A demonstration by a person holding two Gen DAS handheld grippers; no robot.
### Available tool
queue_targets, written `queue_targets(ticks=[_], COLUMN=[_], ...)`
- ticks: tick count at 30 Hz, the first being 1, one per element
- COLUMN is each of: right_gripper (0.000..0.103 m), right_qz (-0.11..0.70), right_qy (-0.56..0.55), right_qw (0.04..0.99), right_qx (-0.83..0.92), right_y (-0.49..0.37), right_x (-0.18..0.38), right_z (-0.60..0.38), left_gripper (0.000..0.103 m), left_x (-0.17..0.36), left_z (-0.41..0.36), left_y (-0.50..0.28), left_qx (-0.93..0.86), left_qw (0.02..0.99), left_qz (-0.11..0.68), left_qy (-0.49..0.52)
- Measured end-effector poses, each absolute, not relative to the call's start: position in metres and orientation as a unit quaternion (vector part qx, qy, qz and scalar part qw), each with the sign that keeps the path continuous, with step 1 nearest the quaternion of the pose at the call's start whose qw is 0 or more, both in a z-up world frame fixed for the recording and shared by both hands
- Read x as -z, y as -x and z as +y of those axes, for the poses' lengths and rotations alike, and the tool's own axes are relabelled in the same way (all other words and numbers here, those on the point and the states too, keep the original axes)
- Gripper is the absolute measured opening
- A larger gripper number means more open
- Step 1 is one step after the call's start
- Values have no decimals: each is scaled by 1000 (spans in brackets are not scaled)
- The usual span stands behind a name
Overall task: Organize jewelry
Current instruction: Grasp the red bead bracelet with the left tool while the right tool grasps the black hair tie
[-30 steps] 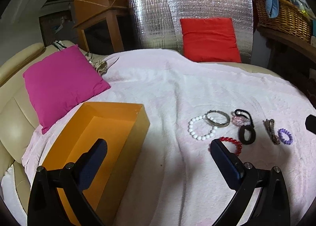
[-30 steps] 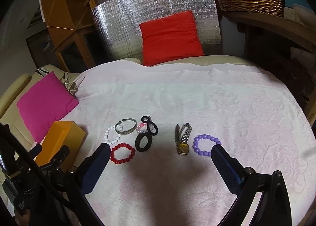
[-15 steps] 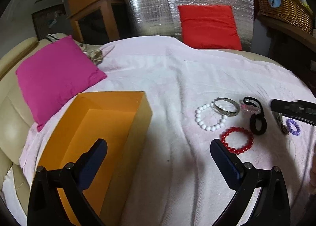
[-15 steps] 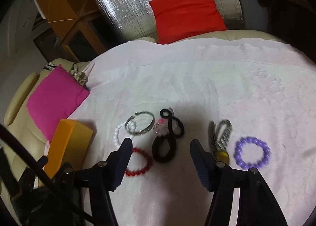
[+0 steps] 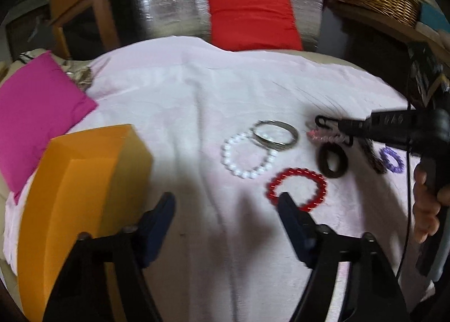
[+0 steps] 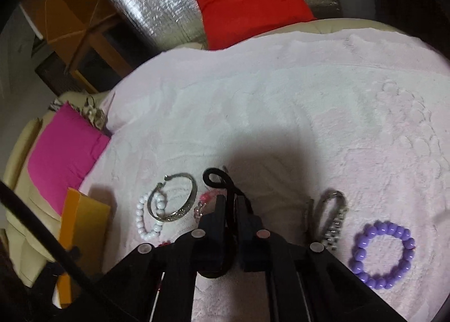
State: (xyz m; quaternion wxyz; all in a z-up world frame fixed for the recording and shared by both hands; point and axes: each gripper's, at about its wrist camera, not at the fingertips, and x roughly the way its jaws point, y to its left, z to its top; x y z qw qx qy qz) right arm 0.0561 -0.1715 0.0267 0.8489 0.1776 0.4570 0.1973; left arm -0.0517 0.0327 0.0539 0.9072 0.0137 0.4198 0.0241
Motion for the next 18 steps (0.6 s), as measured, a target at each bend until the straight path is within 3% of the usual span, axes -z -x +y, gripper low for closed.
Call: queue_targets(ticks=[10,12,14,18], right_gripper=[7,7,7,7], right_qz=[437,433,431,429], right_qy=[-255,-267,-283,-291], right_qw=[840,838,832,831], right_qx=[-194,-197,-203,-201], right_y=[-44,-43,-41,-39], right_x=[-47,-50,-51,-53], right_z=[-237,-246,-254,-262], left_gripper=[72,64,40,20], left_x=[-37,-31,-23,-18], left_z=[7,2,-3,-7], left_y=[29,24,20,18], left_qx=[13,20,36,53], left_qw=[895,891,885,887], left_qz=[446,453,463,458], left_qy=[17,15,20,20])
